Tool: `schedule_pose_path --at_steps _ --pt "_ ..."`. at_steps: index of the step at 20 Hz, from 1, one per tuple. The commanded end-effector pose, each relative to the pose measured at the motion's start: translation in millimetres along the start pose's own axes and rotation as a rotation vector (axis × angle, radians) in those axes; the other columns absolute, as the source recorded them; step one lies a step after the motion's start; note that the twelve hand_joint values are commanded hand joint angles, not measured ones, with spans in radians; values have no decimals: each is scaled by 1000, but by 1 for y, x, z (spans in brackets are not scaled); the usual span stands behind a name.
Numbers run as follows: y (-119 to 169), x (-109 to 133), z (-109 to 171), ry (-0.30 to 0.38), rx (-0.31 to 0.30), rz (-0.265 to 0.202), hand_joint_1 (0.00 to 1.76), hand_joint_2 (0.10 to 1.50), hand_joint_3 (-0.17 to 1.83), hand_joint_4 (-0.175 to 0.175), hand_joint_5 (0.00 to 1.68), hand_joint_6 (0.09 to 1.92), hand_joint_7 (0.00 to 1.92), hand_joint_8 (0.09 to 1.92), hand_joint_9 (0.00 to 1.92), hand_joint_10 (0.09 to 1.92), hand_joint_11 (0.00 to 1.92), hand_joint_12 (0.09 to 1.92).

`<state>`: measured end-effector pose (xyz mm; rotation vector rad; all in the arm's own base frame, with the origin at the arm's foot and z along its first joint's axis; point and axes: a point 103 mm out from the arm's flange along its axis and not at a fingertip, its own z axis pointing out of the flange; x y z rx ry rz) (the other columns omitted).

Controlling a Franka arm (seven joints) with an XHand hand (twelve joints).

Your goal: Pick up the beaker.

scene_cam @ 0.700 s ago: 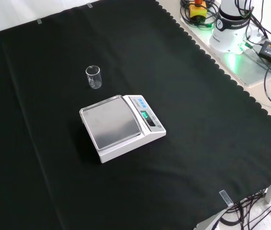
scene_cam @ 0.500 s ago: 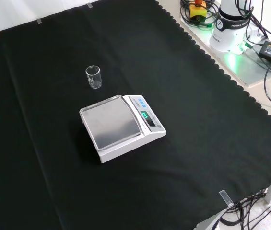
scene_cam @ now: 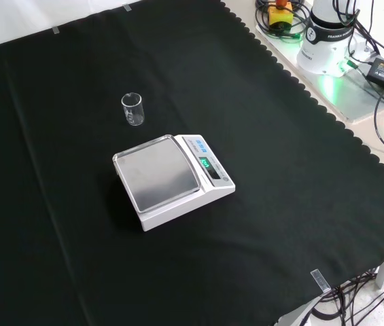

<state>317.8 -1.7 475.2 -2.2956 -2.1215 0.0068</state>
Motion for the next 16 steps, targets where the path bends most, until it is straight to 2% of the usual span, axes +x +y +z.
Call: schedule_pose_path --at_steps 1,3,5,8,13,16 --pt "46 -28 49 80 25 -40 452 784 105 -40 81 87 0 378 97 87 0 1435" --pt "64 -40 66 105 30 -66 456 786 96 -43 97 87 0 424 100 87 0 1442" --pt "82 -52 80 128 39 -81 461 794 67 -46 117 87 0 495 39 271 0 1461" --pt "107 -90 104 199 46 -110 470 798 49 -50 138 87 0 579 4 459 0 1486" --pt "141 -138 134 246 49 -143 481 799 40 -55 162 87 0 666 0 563 0 1514" --pt "163 -139 152 238 79 -158 488 799 37 -57 173 87 1 703 0 603 0 1528"
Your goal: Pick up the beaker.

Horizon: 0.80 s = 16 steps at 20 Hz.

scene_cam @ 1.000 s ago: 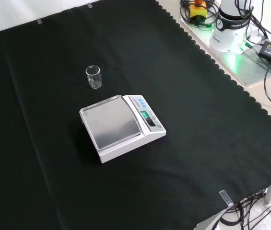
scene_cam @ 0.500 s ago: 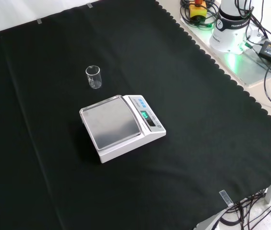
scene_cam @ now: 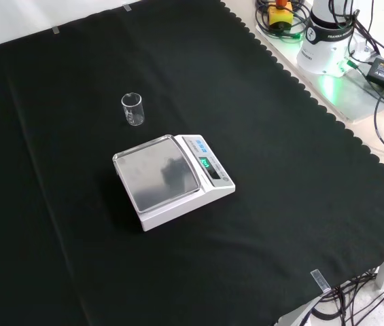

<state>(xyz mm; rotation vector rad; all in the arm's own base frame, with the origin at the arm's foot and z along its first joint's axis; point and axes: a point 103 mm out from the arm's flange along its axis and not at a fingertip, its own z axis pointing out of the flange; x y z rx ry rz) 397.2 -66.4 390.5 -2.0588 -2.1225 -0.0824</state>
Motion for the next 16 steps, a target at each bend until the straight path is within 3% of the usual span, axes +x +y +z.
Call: schedule_pose_path --at_steps 1,5,16 --pt "80 -100 55 75 9 -54 491 799 36 -57 176 87 3 712 0 615 0 1532" --pt "104 -103 77 42 57 -53 496 798 34 -59 183 87 11 729 0 636 0 1538" --pt "162 -80 139 -25 147 -68 512 795 28 -63 207 87 19 751 0 689 3 1550"
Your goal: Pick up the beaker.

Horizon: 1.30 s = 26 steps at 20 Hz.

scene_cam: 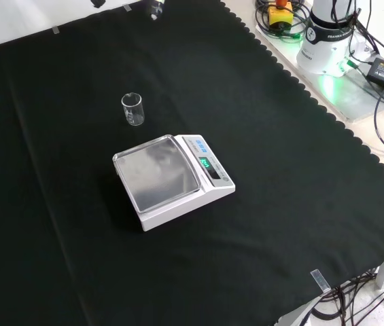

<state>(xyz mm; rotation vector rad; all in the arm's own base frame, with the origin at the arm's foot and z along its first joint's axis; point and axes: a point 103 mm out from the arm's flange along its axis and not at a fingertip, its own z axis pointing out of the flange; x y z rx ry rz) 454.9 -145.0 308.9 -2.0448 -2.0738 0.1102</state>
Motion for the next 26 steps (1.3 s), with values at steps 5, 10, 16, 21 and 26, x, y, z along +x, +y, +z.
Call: schedule_pose_path --at_steps 5,10,16,21,26 --pt "132 27 85 30 72 -109 515 793 26 -64 221 87 22 756 0 711 12 1554" --pt "146 30 101 36 99 -109 518 792 25 -65 229 87 27 762 0 728 21 1554" --pt "142 25 116 53 119 -92 520 793 24 -66 236 87 30 765 0 739 26 1554" --pt "133 22 132 50 151 -86 519 792 24 -67 239 87 32 767 0 744 29 1554" --pt "124 19 145 61 178 -107 517 791 23 -67 242 87 33 768 0 747 30 1554"
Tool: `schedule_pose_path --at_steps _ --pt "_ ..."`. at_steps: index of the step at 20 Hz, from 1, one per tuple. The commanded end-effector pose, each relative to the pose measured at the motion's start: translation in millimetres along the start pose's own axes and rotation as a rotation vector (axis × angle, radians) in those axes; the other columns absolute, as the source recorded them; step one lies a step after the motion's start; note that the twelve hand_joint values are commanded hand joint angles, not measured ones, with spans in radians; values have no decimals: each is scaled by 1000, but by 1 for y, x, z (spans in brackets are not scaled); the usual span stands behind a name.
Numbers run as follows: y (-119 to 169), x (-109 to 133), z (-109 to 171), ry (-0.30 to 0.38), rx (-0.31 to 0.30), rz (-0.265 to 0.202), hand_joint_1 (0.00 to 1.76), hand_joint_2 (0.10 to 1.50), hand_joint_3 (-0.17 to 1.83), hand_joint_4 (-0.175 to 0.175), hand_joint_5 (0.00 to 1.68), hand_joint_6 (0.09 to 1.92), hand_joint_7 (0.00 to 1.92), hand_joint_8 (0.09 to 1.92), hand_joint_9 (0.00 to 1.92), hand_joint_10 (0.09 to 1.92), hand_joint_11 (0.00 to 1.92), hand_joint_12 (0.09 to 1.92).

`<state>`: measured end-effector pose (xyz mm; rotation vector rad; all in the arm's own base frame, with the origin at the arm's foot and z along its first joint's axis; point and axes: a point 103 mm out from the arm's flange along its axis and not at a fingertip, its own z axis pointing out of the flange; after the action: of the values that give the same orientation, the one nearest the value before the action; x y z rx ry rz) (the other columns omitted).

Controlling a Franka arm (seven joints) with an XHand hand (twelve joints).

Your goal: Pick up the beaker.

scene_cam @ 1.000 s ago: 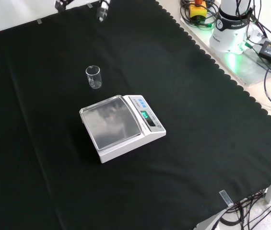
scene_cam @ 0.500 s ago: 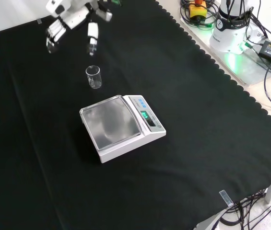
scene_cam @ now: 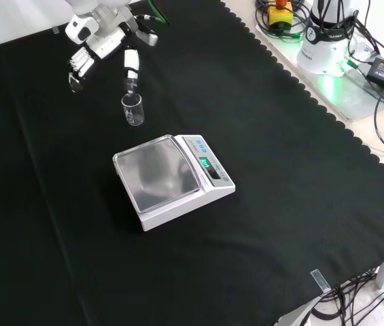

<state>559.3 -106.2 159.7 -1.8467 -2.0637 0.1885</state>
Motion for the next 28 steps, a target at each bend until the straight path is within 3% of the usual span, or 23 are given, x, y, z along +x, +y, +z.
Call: schedule_pose_path --at_steps 1,13,19,23,28 --pt "-8 -3 22 14 38 -11 517 791 23 -67 242 87 33 768 0 747 30 1554" --pt "0 10 60 27 127 -4 513 788 21 -69 251 87 33 770 0 746 29 1552" --pt "-1 10 71 35 142 7 523 787 20 -71 268 87 43 775 0 759 45 1544" --pt "0 14 74 22 127 29 566 789 19 -74 333 87 132 804 70 900 236 1451" --pt "-2 15 72 -21 114 45 668 800 28 -83 460 87 318 827 399 831 588 1280"
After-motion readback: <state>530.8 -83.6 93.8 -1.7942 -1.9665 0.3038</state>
